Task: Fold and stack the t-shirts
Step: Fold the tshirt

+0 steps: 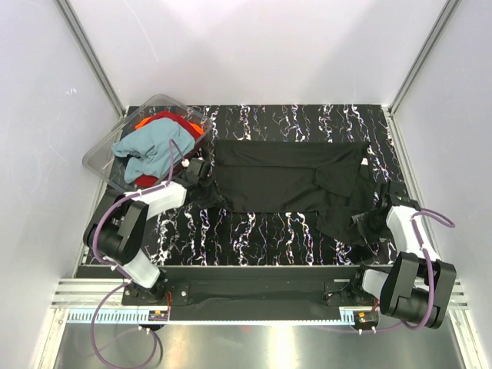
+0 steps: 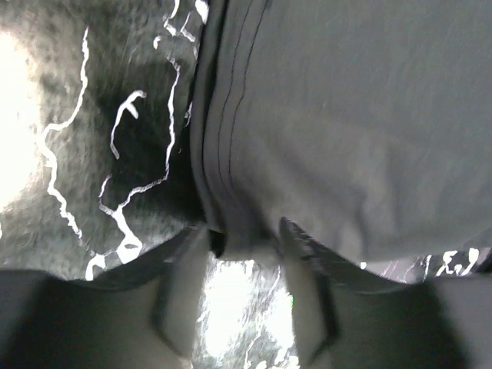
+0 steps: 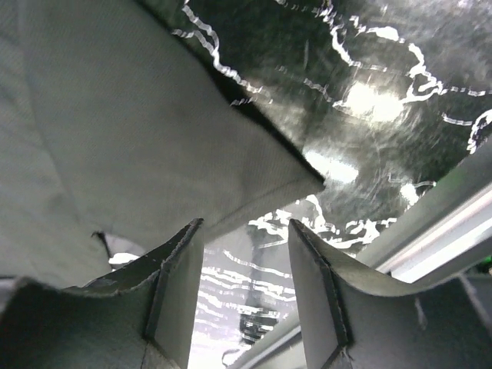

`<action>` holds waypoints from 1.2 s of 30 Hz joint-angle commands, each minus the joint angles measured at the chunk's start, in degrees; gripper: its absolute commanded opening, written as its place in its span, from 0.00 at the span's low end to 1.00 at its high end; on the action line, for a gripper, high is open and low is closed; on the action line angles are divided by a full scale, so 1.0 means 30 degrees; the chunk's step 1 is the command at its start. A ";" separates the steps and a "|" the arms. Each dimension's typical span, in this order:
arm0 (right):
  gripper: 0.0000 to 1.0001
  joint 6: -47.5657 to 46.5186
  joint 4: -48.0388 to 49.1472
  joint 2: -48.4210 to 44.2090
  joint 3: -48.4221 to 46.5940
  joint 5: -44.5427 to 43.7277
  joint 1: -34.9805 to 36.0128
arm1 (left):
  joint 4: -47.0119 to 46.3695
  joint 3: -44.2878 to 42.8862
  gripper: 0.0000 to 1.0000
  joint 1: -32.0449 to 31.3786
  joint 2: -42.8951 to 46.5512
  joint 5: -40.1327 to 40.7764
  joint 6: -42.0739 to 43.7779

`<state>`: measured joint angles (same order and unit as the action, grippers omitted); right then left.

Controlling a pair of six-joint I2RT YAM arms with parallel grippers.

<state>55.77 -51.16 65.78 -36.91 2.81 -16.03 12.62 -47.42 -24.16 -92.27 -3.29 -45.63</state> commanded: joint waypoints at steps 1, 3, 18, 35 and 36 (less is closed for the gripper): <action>0.55 0.0716 0.0762 0.0222 0.0494 -0.0819 0.0071 | -0.0749 0.0161 0.40 -0.0002 -0.0709 0.0745 -0.0026; 0.54 0.1009 0.0938 0.0485 0.0641 -0.0819 0.0041 | -0.0896 0.0424 0.31 -0.0031 -0.0447 0.0745 0.0062; 0.48 0.1713 0.0968 0.1189 0.0408 -0.2575 0.0071 | -0.1220 0.0221 0.00 -0.0061 -0.0124 0.0422 0.0677; 0.47 0.0308 0.1027 0.2477 -0.0295 -0.2987 0.0129 | -0.1014 -0.0043 0.19 -0.0208 0.0141 0.0218 0.0062; 0.46 0.0104 0.1027 0.2536 -0.0325 -0.2929 0.0158 | -0.0956 -0.0101 0.20 -0.0236 0.0141 0.0218 0.0091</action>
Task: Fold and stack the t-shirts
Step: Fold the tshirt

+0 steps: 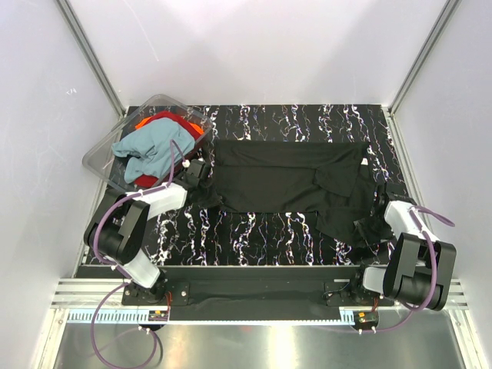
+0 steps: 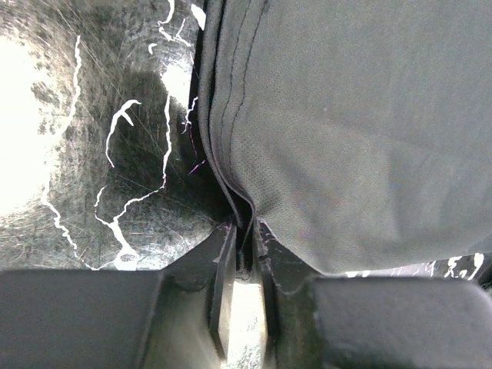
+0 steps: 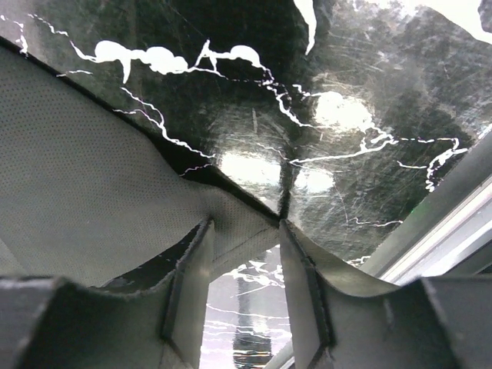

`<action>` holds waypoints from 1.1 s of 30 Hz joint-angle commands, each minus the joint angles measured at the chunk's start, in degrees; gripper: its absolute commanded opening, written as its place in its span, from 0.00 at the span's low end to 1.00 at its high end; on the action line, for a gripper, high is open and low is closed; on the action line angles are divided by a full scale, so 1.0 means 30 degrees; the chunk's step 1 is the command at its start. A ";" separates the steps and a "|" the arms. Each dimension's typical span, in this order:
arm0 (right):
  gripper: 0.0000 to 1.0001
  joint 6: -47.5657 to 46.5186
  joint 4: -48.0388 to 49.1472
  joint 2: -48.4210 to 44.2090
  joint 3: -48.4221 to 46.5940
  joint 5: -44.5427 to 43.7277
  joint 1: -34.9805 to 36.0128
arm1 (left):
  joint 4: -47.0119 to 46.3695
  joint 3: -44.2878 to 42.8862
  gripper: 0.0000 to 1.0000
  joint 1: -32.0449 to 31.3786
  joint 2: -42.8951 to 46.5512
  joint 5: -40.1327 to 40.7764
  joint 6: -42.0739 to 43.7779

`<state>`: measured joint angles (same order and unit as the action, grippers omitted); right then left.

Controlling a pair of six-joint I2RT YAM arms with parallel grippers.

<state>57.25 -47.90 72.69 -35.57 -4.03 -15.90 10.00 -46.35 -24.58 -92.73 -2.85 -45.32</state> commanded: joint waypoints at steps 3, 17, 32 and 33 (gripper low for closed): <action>0.40 -0.1006 -0.0059 0.0644 -0.0974 -0.0735 0.0144 | -0.0111 -0.0605 0.18 -0.0128 0.0265 -0.0016 -0.0010; 0.00 -0.3524 0.0819 -0.0027 -0.1733 -0.0034 0.0144 | 0.1558 -0.1891 0.00 -0.0215 0.0938 0.0892 0.0663; 0.00 -0.9267 0.3074 0.2605 -0.7005 0.2573 0.0144 | 0.4957 -0.7868 0.00 0.0077 -0.2485 0.3528 0.1805; 0.00 -0.9299 0.3047 0.2811 -0.7300 0.2575 0.0144 | 0.5161 -0.8161 0.00 0.0222 -0.2721 0.3558 0.1864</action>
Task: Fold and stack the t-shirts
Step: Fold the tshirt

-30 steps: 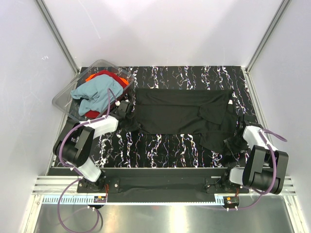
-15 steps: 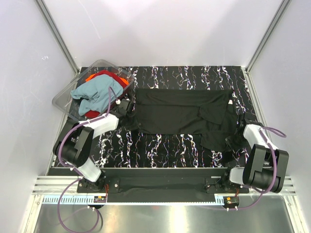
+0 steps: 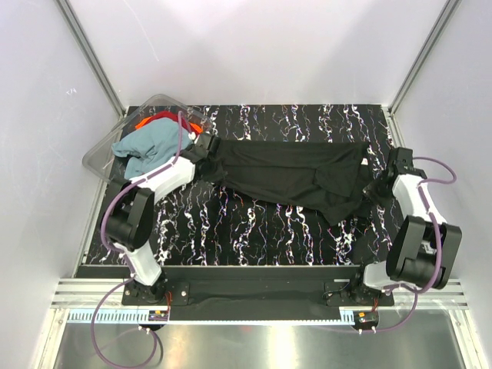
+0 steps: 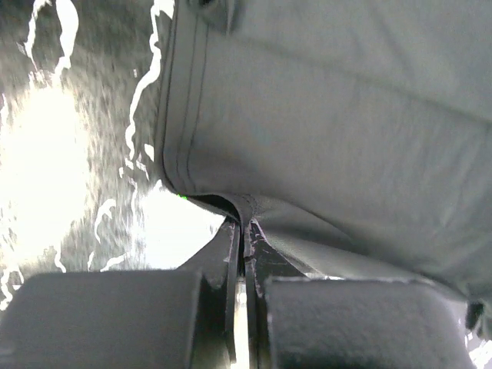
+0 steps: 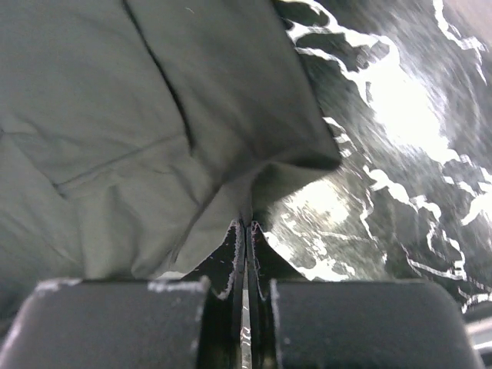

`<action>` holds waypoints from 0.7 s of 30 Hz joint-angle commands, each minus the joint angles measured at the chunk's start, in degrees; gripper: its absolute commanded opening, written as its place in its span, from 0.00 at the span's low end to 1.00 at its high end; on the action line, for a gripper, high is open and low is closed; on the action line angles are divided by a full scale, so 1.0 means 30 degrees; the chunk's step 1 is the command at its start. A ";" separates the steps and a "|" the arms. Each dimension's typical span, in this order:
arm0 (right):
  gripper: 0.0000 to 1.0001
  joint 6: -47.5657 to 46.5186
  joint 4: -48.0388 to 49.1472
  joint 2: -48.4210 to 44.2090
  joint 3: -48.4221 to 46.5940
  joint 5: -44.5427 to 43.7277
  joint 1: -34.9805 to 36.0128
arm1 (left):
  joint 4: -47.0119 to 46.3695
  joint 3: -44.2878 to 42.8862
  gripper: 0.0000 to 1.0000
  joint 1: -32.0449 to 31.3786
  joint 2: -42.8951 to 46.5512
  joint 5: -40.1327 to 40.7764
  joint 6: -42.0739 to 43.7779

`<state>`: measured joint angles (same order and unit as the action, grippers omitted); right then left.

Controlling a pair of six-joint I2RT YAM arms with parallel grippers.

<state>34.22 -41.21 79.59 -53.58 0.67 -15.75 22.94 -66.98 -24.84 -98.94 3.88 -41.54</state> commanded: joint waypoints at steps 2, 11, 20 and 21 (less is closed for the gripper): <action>0.00 -0.1621 0.0992 0.1094 -0.1998 0.0689 0.0093 | 0.1083 -0.2367 0.00 0.0428 -0.1440 0.1460 0.0749; 0.00 -0.1505 0.1432 0.3673 -0.5047 0.0478 0.0093 | 0.2724 -0.5474 0.00 0.0780 -0.3758 0.2368 0.1219; 0.00 -0.1912 0.1696 0.5371 -0.7742 0.1386 0.0093 | 0.3631 -0.7788 0.04 0.0955 -0.5017 0.2486 0.1337; 0.00 -0.1971 0.1667 0.5635 -0.7977 0.1563 0.0093 | 0.3749 -0.7964 0.05 0.1014 -0.5165 0.2457 0.1337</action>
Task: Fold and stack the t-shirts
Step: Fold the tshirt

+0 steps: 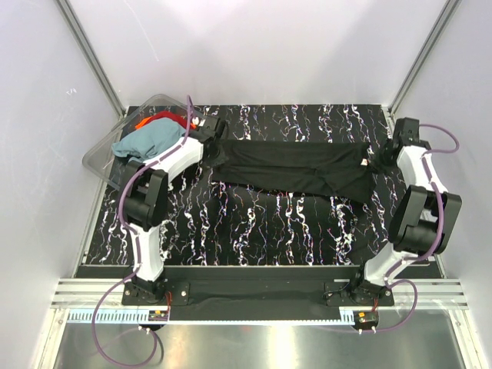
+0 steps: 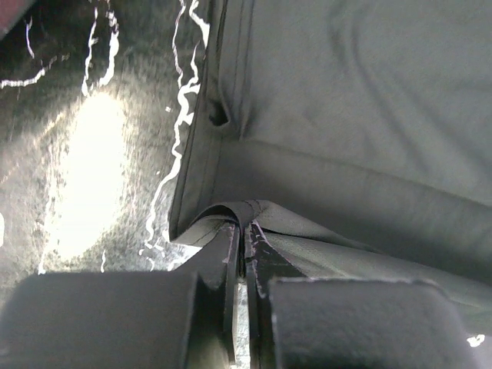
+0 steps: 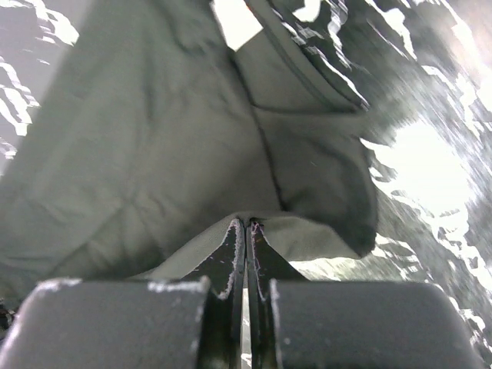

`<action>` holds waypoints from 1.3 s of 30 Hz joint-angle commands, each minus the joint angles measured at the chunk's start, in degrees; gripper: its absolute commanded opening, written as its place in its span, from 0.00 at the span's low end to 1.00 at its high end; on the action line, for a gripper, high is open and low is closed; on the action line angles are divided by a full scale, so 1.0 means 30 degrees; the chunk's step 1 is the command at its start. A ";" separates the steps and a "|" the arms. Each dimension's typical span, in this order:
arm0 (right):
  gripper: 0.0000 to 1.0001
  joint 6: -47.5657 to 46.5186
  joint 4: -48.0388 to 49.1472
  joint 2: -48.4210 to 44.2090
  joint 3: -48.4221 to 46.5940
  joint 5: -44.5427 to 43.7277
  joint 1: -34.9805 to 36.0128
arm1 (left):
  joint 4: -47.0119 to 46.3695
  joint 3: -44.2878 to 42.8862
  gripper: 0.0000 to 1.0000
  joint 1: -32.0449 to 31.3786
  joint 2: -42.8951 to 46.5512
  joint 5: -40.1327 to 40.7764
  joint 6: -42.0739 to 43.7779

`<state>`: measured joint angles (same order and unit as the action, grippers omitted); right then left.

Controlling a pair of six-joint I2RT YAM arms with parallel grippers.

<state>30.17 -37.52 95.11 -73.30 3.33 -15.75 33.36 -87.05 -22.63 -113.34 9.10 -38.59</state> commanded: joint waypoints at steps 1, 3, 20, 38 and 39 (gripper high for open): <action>0.00 -0.0653 0.0494 0.0900 -0.1755 0.0821 0.0093 | 0.0304 -0.1684 0.06 0.0279 -0.0510 0.0774 0.0353; 0.00 -0.0595 0.0494 0.1254 -0.2051 0.1144 0.0180 | 0.0567 -0.2009 0.08 0.0395 -0.0949 0.0862 0.0353; 0.00 -0.0976 0.0465 0.4302 -0.5215 0.1702 0.1088 | 0.1388 -0.3914 0.43 0.0747 -0.2064 0.1828 0.1141; 0.00 -0.1152 0.0699 0.4565 -0.4835 0.1701 0.1968 | -0.0076 -0.2599 0.39 -0.0190 -0.1976 -0.1158 0.4981; 0.00 -0.1152 0.0757 0.4566 -0.4835 0.1730 0.1968 | -0.0106 -0.2538 0.39 -0.0161 -0.2034 -0.1246 0.5040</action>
<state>27.88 -37.04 108.84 -86.89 7.20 -10.11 35.92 -95.66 -23.29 -119.74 8.10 -26.68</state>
